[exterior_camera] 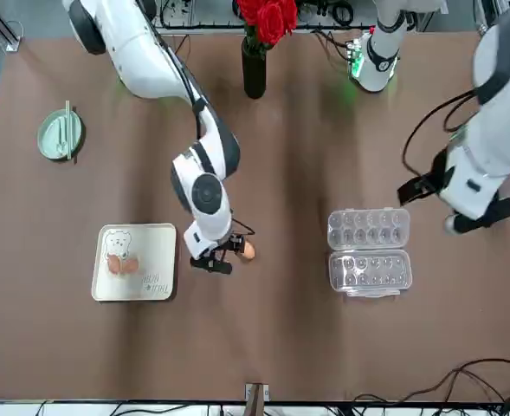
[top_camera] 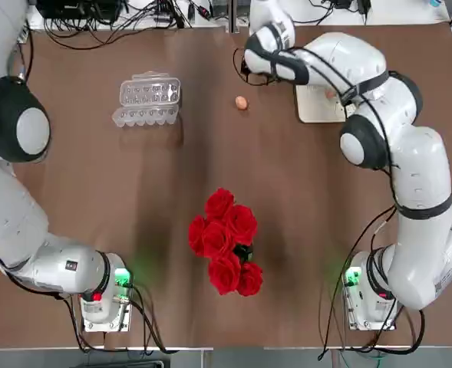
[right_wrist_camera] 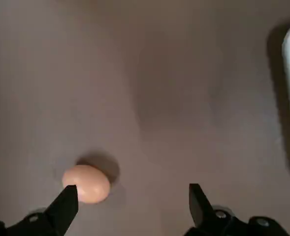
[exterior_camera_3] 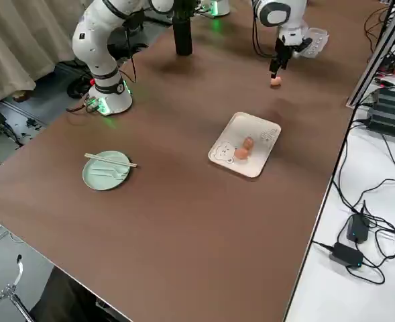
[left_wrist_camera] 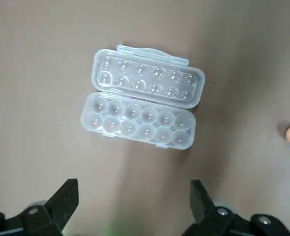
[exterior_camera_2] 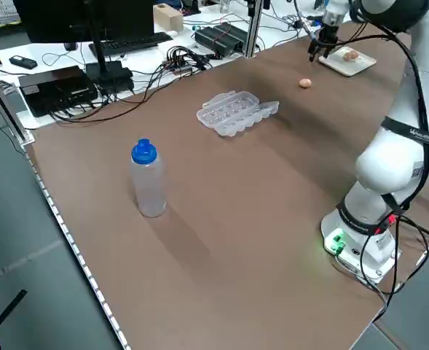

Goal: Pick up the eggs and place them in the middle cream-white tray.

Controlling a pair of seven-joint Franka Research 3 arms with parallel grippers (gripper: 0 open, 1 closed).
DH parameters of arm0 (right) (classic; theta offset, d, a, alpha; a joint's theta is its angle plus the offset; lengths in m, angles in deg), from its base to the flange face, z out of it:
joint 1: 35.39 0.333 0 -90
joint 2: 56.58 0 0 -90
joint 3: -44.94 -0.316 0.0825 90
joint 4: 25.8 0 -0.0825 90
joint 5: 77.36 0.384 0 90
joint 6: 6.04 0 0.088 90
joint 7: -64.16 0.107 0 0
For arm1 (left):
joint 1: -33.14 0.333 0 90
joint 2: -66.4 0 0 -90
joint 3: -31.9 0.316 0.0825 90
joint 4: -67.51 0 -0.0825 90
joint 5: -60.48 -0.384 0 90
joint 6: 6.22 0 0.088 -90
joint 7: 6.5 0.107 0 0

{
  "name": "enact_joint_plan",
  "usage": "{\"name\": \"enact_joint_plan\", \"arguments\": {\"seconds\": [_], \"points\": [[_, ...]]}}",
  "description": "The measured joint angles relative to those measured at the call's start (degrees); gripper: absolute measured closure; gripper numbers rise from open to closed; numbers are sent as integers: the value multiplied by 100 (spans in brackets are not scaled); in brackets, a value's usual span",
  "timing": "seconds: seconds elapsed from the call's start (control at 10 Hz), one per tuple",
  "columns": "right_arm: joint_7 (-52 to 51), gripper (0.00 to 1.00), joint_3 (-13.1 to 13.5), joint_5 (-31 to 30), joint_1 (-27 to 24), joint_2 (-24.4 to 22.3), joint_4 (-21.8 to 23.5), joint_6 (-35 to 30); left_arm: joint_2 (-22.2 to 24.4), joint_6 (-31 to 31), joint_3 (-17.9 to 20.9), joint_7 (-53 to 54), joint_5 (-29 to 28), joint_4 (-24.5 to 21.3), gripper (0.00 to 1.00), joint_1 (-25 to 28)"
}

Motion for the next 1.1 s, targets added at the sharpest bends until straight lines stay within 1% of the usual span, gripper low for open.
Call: {"name": "enact_joint_plan", "arguments": {"seconds": [0.1, 0.2, 0.3, 0.4, 0.5, 0.7, 0.9, 1.1], "points": [[516, 0, 4, -28, 100, 92, 34, 256, 169, 148, 1, 91, -1, -64, 0, 70], [756, 0, 15, -52, 146, 144, 35, 403, 337, 235, 1, 145, -7, -140, 0, 79], [832, 0, 21, -55, 166, 161, 35, 439, 515, 244, -32, 261, -29, -275, 0, 133], [970, 0, 20, -55, 198, 168, 34, 442, 690, 163, -105, 612, -33, -465, 0, 292], [1178, 0, 21, -70, 245, 204, 37, 475, 795, -120, -154, 1017, -33, -641, 0, 424], [1522, 0, 24, -282, 391, 382, 46, 634, 863, -776, -181, 1247, -144, -964, 0, 455], [1868, 0, 40, -524, 516, 569, 46, 867, 957, -956, -210, 1314, -321, -1134, 0, 453], [1938, 1, 69, -547, 525, 634, 44, 1031, 1121, -953, -217, 1218, -327, -1172, 0, 450]]}}
